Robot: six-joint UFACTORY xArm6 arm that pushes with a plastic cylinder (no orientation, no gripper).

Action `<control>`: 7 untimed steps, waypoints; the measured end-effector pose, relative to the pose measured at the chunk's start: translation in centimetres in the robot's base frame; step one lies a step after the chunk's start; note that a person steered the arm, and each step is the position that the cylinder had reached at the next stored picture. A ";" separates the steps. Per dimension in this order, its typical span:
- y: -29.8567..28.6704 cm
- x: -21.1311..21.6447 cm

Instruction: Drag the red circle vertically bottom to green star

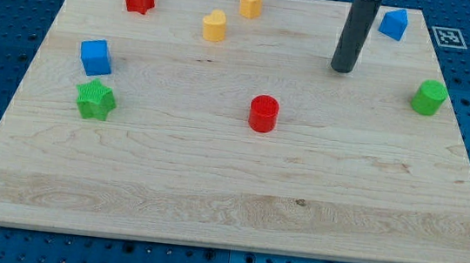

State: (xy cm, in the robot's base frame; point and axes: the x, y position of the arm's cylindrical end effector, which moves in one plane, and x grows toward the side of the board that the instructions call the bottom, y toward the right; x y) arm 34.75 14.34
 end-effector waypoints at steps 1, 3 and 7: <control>0.0 0.0; -1.7 0.0; -11.8 11.1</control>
State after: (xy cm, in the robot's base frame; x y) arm 45.86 2.51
